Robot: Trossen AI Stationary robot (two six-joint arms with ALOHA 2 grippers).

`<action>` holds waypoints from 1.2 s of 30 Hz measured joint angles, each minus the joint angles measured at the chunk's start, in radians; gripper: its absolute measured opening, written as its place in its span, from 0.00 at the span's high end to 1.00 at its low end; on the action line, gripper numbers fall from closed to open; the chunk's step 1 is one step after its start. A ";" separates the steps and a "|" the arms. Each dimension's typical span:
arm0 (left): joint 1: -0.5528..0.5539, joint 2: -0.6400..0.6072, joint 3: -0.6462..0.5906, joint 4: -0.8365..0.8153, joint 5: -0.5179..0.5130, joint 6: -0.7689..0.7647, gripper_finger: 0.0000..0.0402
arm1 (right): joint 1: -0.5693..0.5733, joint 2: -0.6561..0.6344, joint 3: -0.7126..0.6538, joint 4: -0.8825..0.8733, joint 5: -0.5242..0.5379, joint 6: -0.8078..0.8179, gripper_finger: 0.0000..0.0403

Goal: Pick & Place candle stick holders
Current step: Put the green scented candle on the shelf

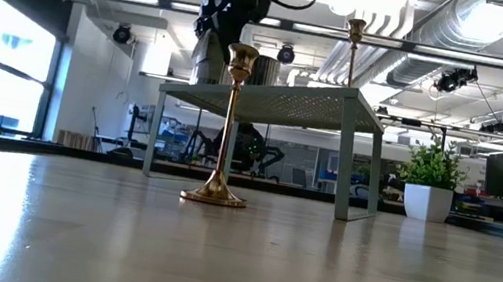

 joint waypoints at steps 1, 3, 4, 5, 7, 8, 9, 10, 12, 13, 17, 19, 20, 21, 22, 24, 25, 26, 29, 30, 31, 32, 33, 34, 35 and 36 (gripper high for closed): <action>0.000 0.000 0.000 0.004 0.000 0.000 0.05 | 0.000 0.000 0.000 0.000 0.000 0.000 0.23; 0.000 0.000 0.000 0.015 0.000 0.000 0.05 | 0.000 0.000 0.000 0.000 0.000 0.000 0.23; 0.000 -0.001 0.000 0.020 0.000 0.000 0.05 | 0.000 0.000 0.000 0.000 0.000 0.000 0.23; 0.000 -0.004 0.000 0.022 0.000 0.000 0.05 | 0.000 0.000 0.000 0.000 0.000 0.000 0.23; 0.000 -0.008 0.003 0.022 0.000 0.002 0.05 | 0.000 0.000 0.000 0.000 0.000 0.000 0.23; 0.000 -0.008 0.011 0.021 -0.001 0.004 0.05 | 0.000 0.000 0.000 0.000 0.000 0.000 0.23; 0.000 -0.008 0.018 0.019 -0.001 0.005 0.05 | 0.000 0.000 0.000 0.000 0.000 0.000 0.23; 0.000 -0.008 0.024 0.014 0.001 0.002 0.05 | 0.000 0.000 0.000 0.000 0.000 0.000 0.23; 0.000 -0.008 0.032 0.008 0.016 -0.001 0.05 | 0.000 0.000 0.000 0.000 0.001 0.000 0.23; 0.000 -0.008 0.035 0.011 0.031 -0.001 0.05 | 0.000 0.000 0.000 0.000 0.001 0.000 0.23; 0.000 -0.009 0.045 -0.017 0.054 0.007 0.05 | 0.000 0.000 0.000 0.000 0.001 0.000 0.23; -0.001 -0.010 0.045 -0.019 0.035 0.006 0.05 | 0.000 0.000 0.000 0.000 0.001 0.000 0.23; -0.001 -0.010 0.045 -0.018 0.025 0.006 0.05 | 0.000 0.000 0.000 0.000 0.001 0.000 0.23; -0.001 -0.010 0.045 -0.018 0.015 0.006 0.05 | 0.000 0.000 0.000 0.000 0.001 0.000 0.23; 0.000 -0.010 0.046 -0.019 0.008 0.006 0.05 | 0.000 0.000 0.000 0.000 0.001 0.000 0.23; 0.000 -0.010 0.046 -0.019 0.007 0.006 0.05 | 0.000 0.000 0.000 0.000 0.001 0.000 0.23; 0.000 -0.010 0.046 -0.019 0.007 0.006 0.05 | 0.000 0.000 0.000 0.000 0.000 0.000 0.23; 0.000 -0.010 0.046 -0.019 0.006 0.006 0.05 | 0.000 0.000 0.000 0.000 0.001 0.000 0.23; 0.000 -0.010 0.046 -0.016 0.006 0.006 0.05 | 0.000 0.000 0.000 0.000 0.001 0.000 0.23; 0.000 -0.010 0.046 -0.014 0.006 0.006 0.05 | 0.000 0.000 0.000 0.000 0.001 0.000 0.23; 0.000 -0.010 0.046 -0.012 0.005 0.006 0.05 | 0.000 0.000 0.000 0.000 0.001 0.000 0.23; 0.000 -0.010 0.046 -0.011 0.005 0.008 0.05 | 0.000 0.000 0.000 0.000 0.000 0.000 0.23; 0.000 -0.010 0.046 -0.011 0.003 0.016 0.05 | 0.000 0.000 0.000 0.000 0.001 0.000 0.23; 0.000 -0.010 0.046 -0.011 0.001 0.024 0.05 | 0.000 0.000 0.000 0.000 0.001 0.000 0.23; 0.000 -0.010 0.046 -0.011 0.000 0.026 0.05 | 0.000 0.000 0.000 0.000 0.001 0.000 0.23; 0.000 -0.010 0.046 -0.010 0.000 0.027 0.05 | 0.000 0.000 0.000 0.000 0.001 0.000 0.23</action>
